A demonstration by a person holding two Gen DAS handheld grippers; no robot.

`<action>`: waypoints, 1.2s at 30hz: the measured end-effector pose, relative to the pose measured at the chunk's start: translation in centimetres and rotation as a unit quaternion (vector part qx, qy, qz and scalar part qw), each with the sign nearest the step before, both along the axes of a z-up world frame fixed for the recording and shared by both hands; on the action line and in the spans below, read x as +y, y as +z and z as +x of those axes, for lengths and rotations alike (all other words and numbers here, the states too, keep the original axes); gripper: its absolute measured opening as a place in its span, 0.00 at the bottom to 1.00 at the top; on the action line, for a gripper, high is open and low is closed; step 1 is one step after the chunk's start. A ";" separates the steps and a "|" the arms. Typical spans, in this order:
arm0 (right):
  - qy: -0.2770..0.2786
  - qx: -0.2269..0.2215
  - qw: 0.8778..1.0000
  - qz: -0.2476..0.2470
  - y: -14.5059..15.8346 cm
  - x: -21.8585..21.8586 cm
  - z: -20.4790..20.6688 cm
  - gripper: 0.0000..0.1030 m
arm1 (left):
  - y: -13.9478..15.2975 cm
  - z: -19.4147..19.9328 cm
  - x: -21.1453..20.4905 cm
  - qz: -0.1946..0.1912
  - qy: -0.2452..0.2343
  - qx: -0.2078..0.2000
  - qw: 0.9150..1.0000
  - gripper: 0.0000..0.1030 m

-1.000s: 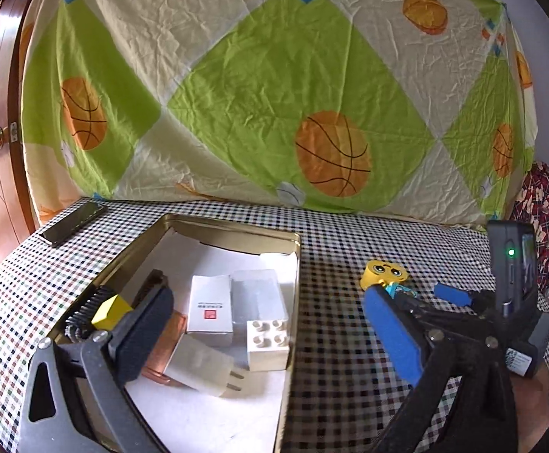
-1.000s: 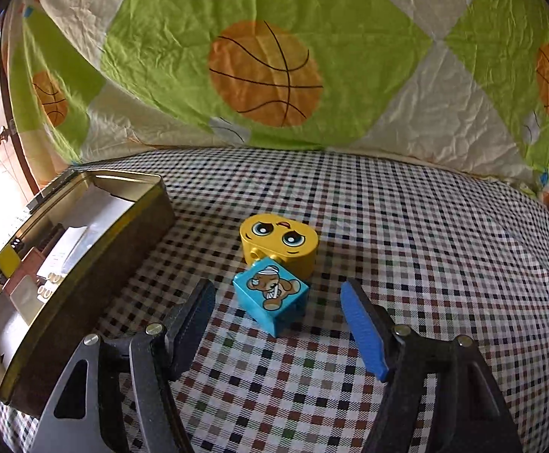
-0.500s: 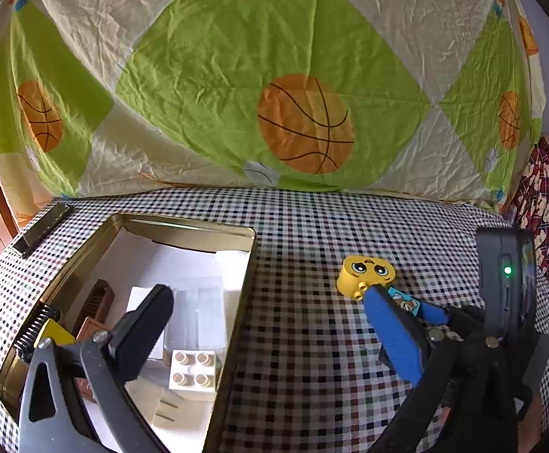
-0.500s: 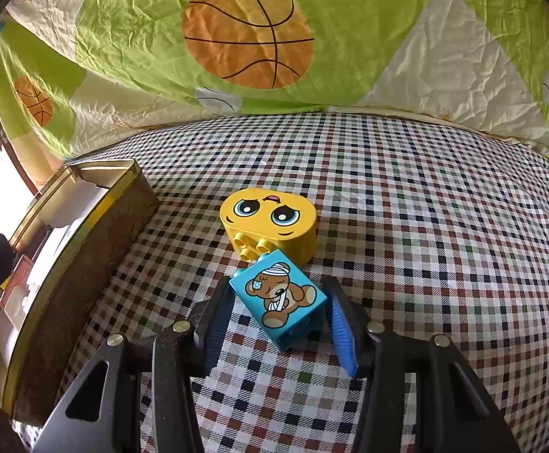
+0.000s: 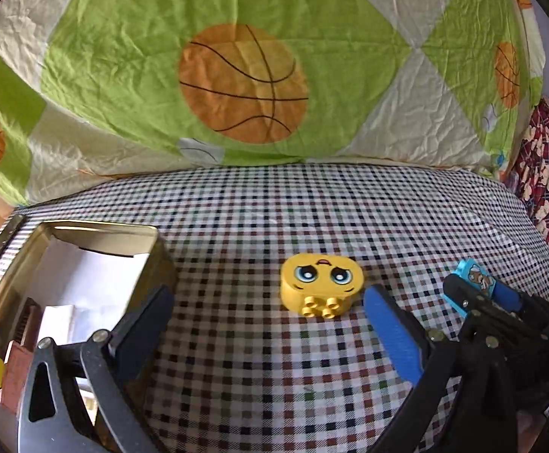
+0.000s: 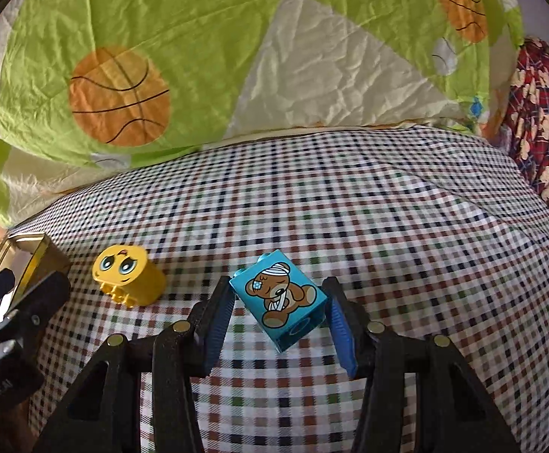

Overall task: Organize rigid objects
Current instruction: 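Grasp the yellow face brick with the left tool while the right tool holds the blue bear brick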

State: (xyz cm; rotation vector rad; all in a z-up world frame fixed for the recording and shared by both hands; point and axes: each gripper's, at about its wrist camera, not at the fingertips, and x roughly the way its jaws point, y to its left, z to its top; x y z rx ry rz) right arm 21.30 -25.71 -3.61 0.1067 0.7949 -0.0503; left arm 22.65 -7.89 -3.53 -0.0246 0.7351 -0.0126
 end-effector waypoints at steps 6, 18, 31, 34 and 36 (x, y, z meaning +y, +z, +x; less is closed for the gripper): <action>-0.025 0.013 1.000 0.010 -0.5 -1.5 0.3 0.49 | -1.9 2.6 -1.1 -0.013 -0.019 0.031 0.999 0.99; -0.021 0.003 1.000 0.003 -0.2 -1.0 -0.2 0.49 | -2.9 4.7 -2.0 -0.008 -0.034 0.053 0.998 0.99; 0.002 -0.015 1.000 0.010 0.3 -0.4 -0.9 0.49 | -3.6 4.0 -0.6 -0.045 -0.030 0.068 0.996 0.62; 0.011 -0.020 1.000 0.013 0.5 0.0 -1.1 0.49 | -3.2 3.1 -0.2 -0.043 -0.025 0.055 0.997 0.62; 0.016 -0.024 0.999 0.015 0.6 0.2 -1.3 0.49 | -3.0 2.7 0.1 -0.043 -0.022 0.050 0.998 0.62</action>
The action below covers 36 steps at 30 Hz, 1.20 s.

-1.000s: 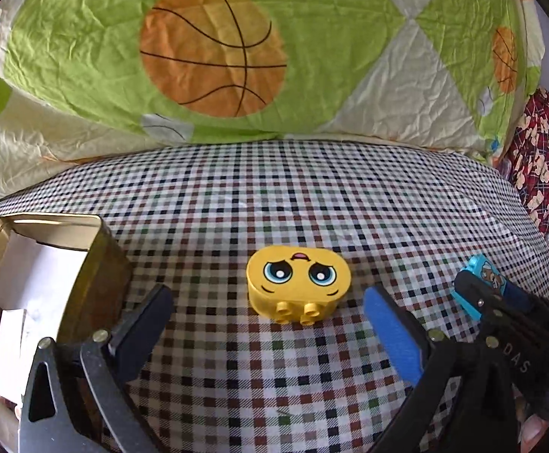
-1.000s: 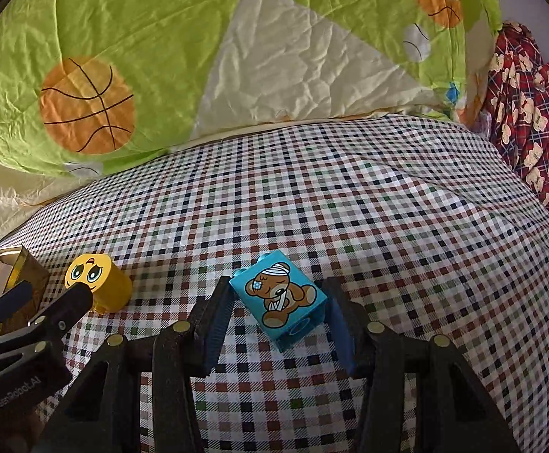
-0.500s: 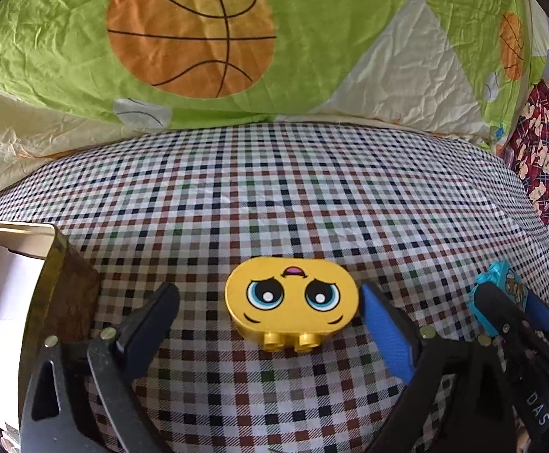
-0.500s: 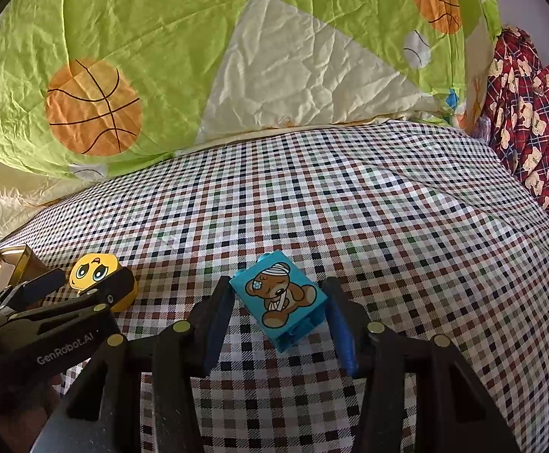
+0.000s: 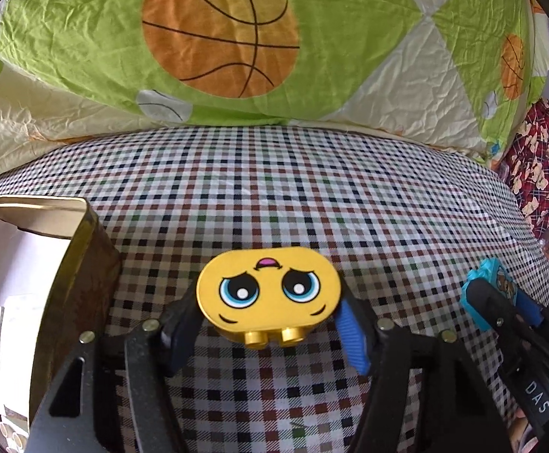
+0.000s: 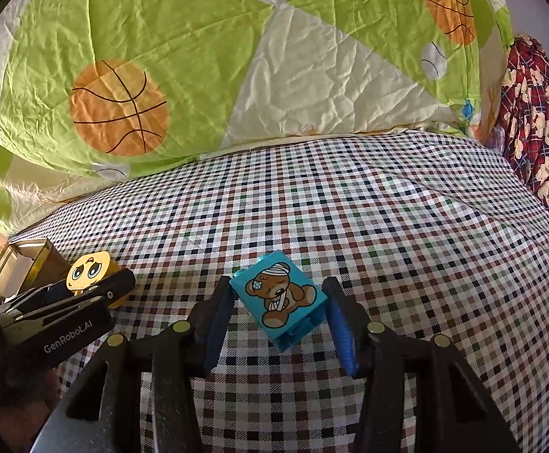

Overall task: Organize rigid objects
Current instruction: 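Grasp the yellow face brick with the left tool while the right tool holds the blue bear brick, then carry the yellow face brick with the left tool while the right tool carries the blue brick toward the tin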

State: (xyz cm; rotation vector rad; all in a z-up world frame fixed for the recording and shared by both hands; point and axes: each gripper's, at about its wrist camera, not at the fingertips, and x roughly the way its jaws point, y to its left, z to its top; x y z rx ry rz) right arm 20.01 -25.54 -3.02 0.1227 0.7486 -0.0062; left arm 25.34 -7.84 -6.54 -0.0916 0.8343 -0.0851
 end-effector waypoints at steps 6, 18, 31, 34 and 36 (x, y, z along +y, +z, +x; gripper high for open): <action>0.014 -0.012 1.000 0.007 0.2 0.4 -0.5 0.49 | 0.7 -1.7 0.7 0.002 0.005 -0.019 1.000 0.62; 0.039 -0.057 0.997 -0.031 1.2 2.6 -2.3 0.49 | 2.6 -5.6 0.7 0.037 0.017 -0.103 0.994 0.62; 0.065 -0.084 0.993 -0.043 1.7 3.8 -4.2 0.49 | 3.3 -7.6 1.6 0.031 0.021 -0.123 0.992 0.62; 0.074 -0.090 0.992 -0.045 1.8 4.2 -4.7 0.49 | 3.4 -8.2 1.8 0.031 0.021 -0.128 0.991 0.62; 0.078 -0.095 0.991 -0.047 1.9 4.4 -5.0 0.49 | 3.4 -8.6 1.8 0.035 0.021 -0.132 0.990 0.62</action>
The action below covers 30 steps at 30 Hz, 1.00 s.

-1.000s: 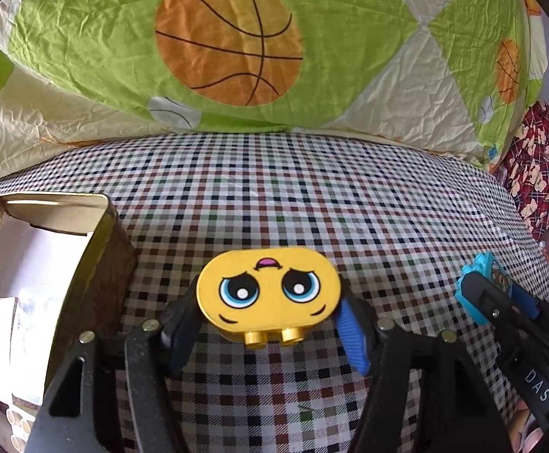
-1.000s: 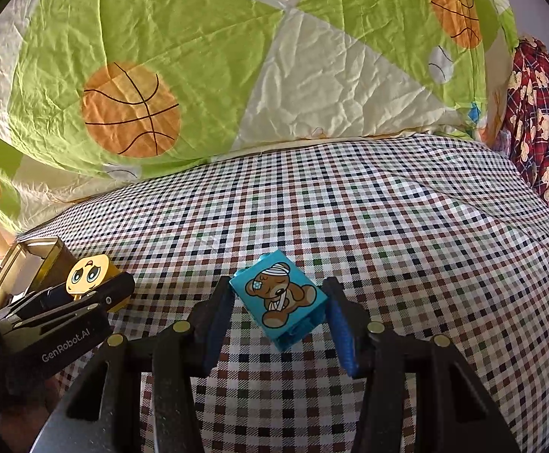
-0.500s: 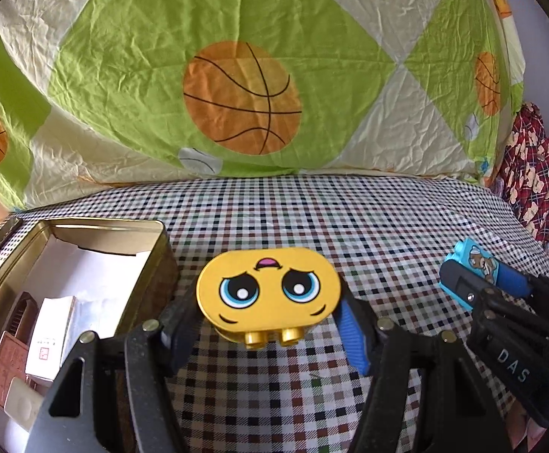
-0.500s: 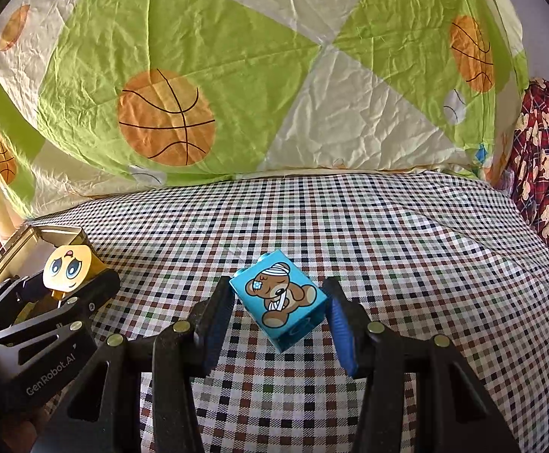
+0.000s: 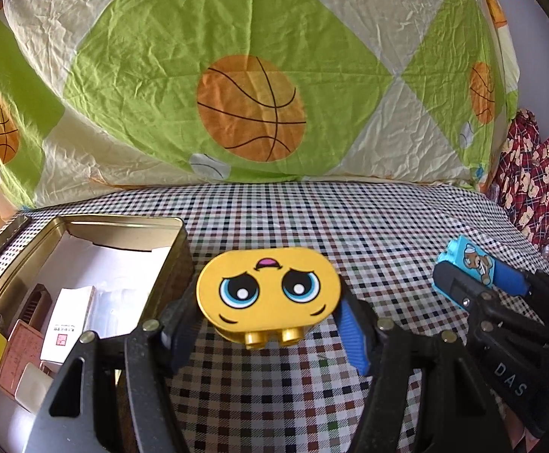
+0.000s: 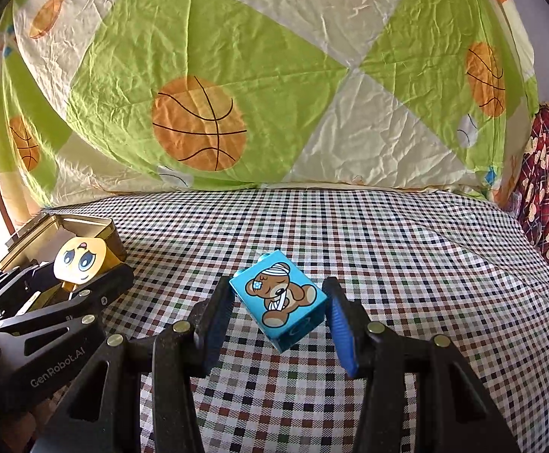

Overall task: Organize rigid objects
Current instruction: 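Carry the yellow face brick with the left tool while the right tool carries the blue brick toward the tin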

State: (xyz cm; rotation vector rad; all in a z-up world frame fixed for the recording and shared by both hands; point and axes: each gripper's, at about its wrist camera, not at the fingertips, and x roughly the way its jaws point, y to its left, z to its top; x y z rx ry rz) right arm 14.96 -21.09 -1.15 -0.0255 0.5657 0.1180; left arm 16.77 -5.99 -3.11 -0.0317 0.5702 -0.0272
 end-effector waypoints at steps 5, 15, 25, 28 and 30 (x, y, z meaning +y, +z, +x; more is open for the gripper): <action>0.011 -0.007 1.000 -0.002 0.2 0.5 -0.6 0.49 | 0.1 -0.9 0.0 0.008 -0.001 -0.008 1.000 0.62; 0.016 -0.009 1.000 0.005 0.3 0.5 -1.2 0.49 | 0.1 -1.6 0.5 0.005 0.004 -0.008 1.000 0.62; 0.021 -0.026 0.999 0.010 0.6 0.4 -2.2 0.49 | 0.1 -2.5 1.2 0.005 0.022 -0.011 1.000 0.62; 0.023 -0.030 0.999 0.009 0.7 0.5 -2.5 0.49 | 0.0 -2.7 1.0 0.013 0.024 -0.009 1.000 0.62; 0.025 -0.032 0.999 0.009 0.7 0.5 -2.7 0.49 | -0.1 -2.8 0.9 0.018 0.025 -0.006 1.000 0.62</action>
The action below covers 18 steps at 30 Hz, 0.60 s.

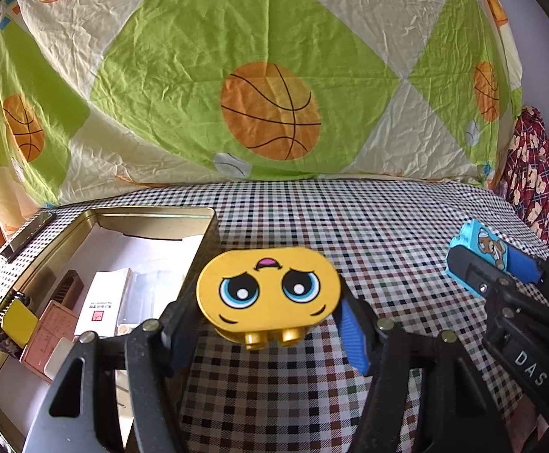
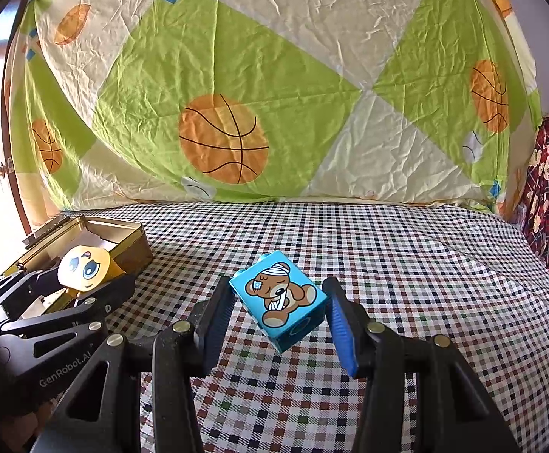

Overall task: Organize rigid objects
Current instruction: 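Carry the yellow face brick with the left tool while the right tool carries the blue brick toward the tin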

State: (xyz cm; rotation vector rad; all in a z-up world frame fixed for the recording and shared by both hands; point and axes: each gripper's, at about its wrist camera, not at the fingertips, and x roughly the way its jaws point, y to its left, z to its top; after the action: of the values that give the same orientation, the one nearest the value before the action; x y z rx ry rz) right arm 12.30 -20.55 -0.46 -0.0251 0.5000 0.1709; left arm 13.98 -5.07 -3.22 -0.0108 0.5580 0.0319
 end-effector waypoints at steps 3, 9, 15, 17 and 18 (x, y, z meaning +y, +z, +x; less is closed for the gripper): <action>0.004 -0.003 1.000 0.000 0.0 0.1 -0.2 0.49 | -0.1 -0.1 0.0 0.002 0.000 0.005 1.000 0.62; 0.020 -0.015 1.000 -0.006 0.2 0.6 -0.7 0.49 | -0.2 -1.1 0.4 -0.003 0.002 0.003 1.000 0.62; 0.038 -0.021 0.999 -0.008 0.3 1.0 -1.2 0.49 | 0.1 -2.4 0.6 -0.002 -0.002 -0.014 1.000 0.62; 0.041 -0.023 0.999 -0.007 0.4 1.0 -1.3 0.49 | 0.3 -3.0 0.7 -0.003 -0.002 -0.024 1.000 0.62; 0.043 -0.023 0.999 -0.006 0.4 1.0 -1.3 0.49 | 0.4 -3.2 0.8 -0.003 -0.002 -0.028 1.000 0.62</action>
State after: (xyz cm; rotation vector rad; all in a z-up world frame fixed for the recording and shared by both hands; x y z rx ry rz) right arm 11.01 -19.50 -0.04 -0.0627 0.4543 0.2500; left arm 10.79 -4.31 -2.82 -0.0158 0.5025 0.0270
